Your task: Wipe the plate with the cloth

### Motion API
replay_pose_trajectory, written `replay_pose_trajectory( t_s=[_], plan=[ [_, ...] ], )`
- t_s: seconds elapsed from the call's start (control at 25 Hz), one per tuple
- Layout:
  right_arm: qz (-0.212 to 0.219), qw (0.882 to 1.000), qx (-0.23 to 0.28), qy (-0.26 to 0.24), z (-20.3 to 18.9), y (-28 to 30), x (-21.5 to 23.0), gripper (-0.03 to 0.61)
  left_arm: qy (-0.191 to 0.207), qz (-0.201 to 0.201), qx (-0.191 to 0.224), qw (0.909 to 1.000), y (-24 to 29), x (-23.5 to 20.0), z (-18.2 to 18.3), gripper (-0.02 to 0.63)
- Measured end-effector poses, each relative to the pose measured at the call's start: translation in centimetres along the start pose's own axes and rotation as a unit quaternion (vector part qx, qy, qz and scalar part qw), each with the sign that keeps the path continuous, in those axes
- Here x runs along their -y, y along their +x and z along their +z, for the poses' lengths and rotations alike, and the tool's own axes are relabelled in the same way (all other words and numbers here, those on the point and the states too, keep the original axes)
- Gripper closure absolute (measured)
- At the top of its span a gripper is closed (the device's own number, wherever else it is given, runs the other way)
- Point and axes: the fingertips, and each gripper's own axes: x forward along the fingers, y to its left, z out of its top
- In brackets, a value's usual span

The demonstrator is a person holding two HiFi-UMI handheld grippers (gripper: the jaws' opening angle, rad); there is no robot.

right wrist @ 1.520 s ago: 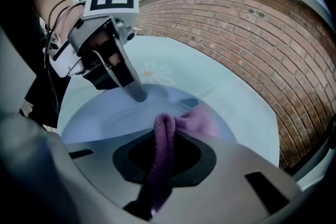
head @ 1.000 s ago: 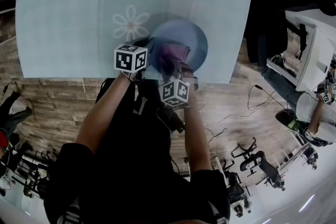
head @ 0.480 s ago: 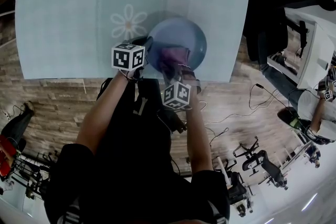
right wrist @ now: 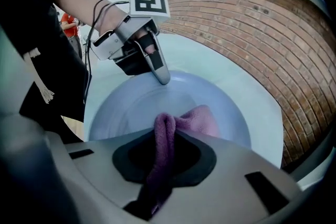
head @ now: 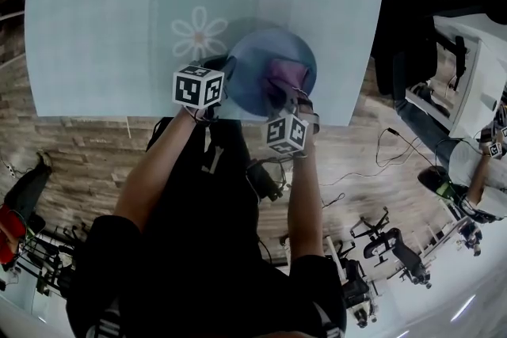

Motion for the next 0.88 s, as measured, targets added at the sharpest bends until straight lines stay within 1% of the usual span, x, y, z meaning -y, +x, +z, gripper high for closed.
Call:
replay_pose_trajectory(
  t_s=[0.28, 0.4, 0.52, 0.76, 0.88],
  plan=[
    [-0.011, 1.000, -0.006, -0.026, 0.8, 1.3, 3.4, 0.512, 0.009, -0.004, -0.006, 0.9999, -0.1, -0.1, -0.1, 0.571],
    [-0.017, 0.999, -0.007, -0.028, 1.2, 2.0, 4.8, 0.512, 0.008, -0.006, -0.004, 0.9999, -0.1, -0.1, -0.1, 0.571],
    [-0.021, 0.999, -0.010, -0.028, 1.8, 2.6, 6.0, 0.512, 0.017, -0.004, -0.006, 0.9998, -0.2, -0.2, -0.1, 0.571],
    [-0.060, 0.996, -0.024, -0.057, 2.6, 3.7, 8.4, 0.512, 0.021, 0.001, -0.006, 0.9998, -0.3, -0.2, 0.0, 0.571],
    [-0.066, 0.996, -0.021, -0.058, 2.6, 3.7, 9.0, 0.512, 0.011, 0.006, 0.003, 0.9999, -0.3, -0.2, 0.1, 0.571]
  ],
)
